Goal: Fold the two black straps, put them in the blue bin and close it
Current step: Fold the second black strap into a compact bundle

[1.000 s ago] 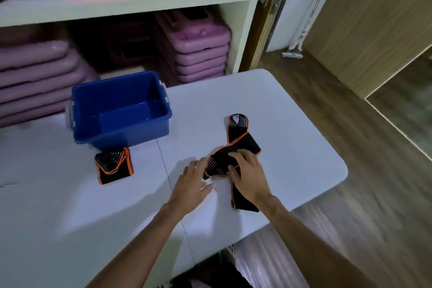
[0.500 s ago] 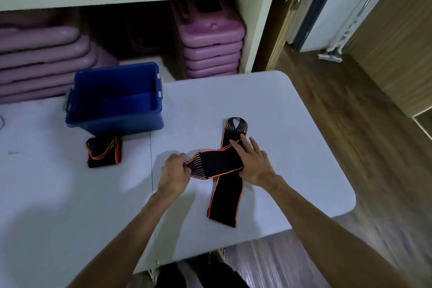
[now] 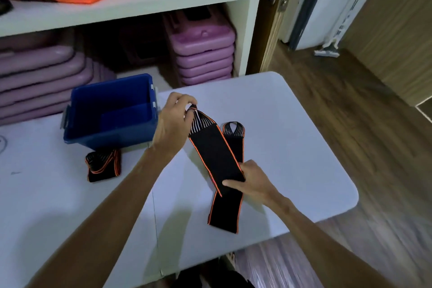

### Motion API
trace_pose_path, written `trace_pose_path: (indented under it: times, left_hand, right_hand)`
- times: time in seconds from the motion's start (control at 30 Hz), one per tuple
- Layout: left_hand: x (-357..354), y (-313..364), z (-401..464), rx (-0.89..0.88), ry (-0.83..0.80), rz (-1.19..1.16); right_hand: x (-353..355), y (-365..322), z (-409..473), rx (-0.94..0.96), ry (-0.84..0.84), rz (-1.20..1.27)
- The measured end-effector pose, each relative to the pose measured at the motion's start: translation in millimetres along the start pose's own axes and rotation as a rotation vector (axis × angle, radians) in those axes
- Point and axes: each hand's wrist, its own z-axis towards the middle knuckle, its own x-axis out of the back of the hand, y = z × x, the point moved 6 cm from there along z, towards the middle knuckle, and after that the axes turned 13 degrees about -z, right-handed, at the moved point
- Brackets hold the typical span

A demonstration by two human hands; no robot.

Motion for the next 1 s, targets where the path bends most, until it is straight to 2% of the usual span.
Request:
trace_pose_path:
  times: [0.1, 0.2, 0.37, 0.53, 0.63, 0.77, 1.0]
  left_hand:
    - [-33.0, -17.8, 21.1, 0.065, -0.150, 0.006]
    - [-74.9, -30.9, 32.4, 0.102, -0.316, 0.049]
    - [-139.3, -47.3, 37.4, 0.080, -0.550, 0.101]
    - [-183.8, -61.2, 28.0, 0.044, -0.700, 0.088]
    - [-195.9, -73.3, 27.9, 0.031, -0.721, 0.089]
    - [-201.9, -87.8, 32.6, 0.091, -0.739, 0.063]
    - [-200.0, -95.6, 52.3, 0.088, -0.655, 0.116]
  right_hand:
    - [-8.1, -8.3, -23.2, 0.011, 0.029, 0.053]
    - [-14.6, -22.3, -47.5, -0.049, 0.012, 0.288]
    - [-27.7, -25.6, -67.2, -0.190, 0.125, 0.592]
    - [-49.4, -11.2, -74.5, -0.398, 0.260, 0.578]
    - [-58.9, -5.2, -70.6, -0.482, 0.286, 0.528]
    - [-65.0, -11.5, -66.7, -0.504, 0.302, 0.557]
    - [-71.0, -12.9, -85.8, -0.506, 0.191, 0.525]
